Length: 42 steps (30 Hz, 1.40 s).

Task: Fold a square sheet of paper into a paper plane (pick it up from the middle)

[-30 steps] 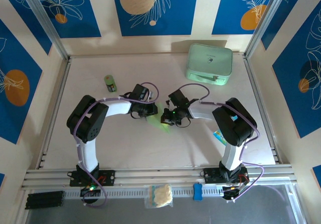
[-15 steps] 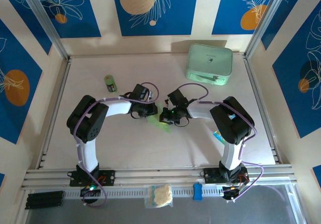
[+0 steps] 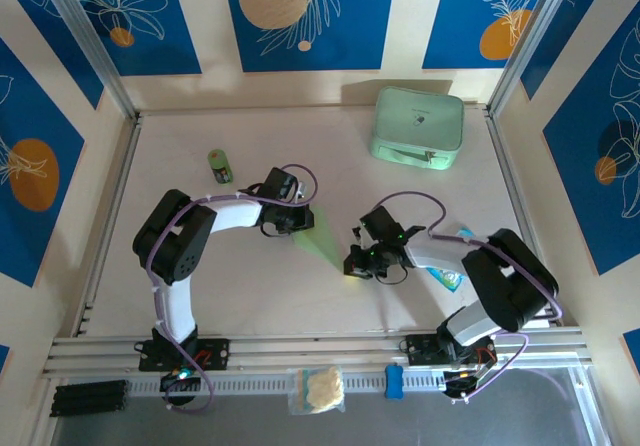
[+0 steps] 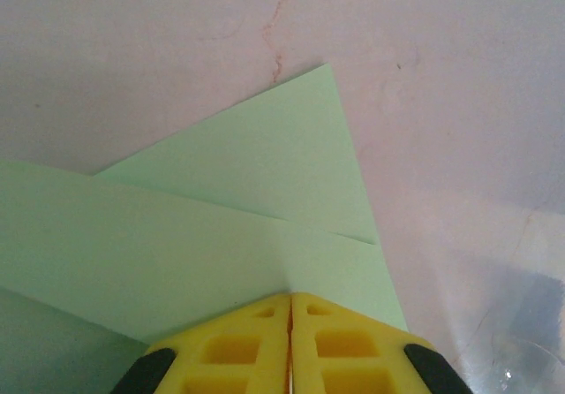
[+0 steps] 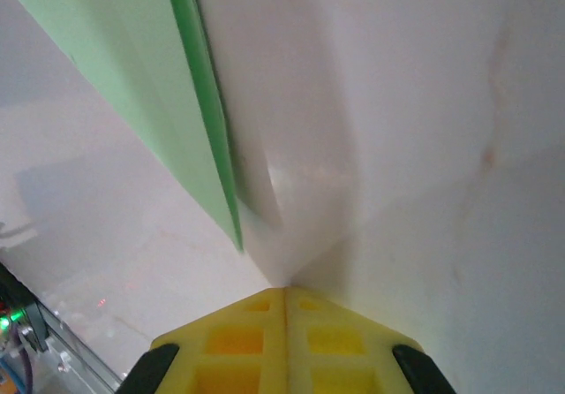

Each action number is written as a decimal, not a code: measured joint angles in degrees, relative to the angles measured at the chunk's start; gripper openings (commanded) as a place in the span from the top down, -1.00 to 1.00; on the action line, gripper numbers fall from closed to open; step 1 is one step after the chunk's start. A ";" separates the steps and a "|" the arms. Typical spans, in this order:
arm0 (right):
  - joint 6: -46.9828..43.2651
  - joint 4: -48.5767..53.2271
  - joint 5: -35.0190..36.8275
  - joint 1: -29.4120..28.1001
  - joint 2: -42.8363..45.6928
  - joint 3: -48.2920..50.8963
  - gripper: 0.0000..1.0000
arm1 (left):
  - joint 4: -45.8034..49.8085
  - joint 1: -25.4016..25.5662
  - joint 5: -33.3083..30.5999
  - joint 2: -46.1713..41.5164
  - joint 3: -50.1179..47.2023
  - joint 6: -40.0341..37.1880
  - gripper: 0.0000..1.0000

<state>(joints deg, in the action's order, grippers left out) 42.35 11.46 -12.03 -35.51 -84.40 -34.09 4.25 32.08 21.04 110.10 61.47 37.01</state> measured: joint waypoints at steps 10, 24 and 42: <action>-1.01 -1.88 0.61 -0.02 -1.97 -10.71 0.99 | -0.17 -0.20 0.61 0.00 0.09 0.61 0.77; -0.37 -4.50 2.56 -0.04 -15.50 -14.78 1.00 | -0.31 -0.35 1.81 0.00 0.20 1.18 0.69; -0.57 -4.52 2.89 -0.04 -15.58 -14.49 1.00 | 2.49 -7.08 -1.18 1.20 3.26 -7.67 0.63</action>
<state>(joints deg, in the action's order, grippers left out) 41.78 6.94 -9.15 -35.55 -99.98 -48.58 6.74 24.99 19.86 111.31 64.73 29.34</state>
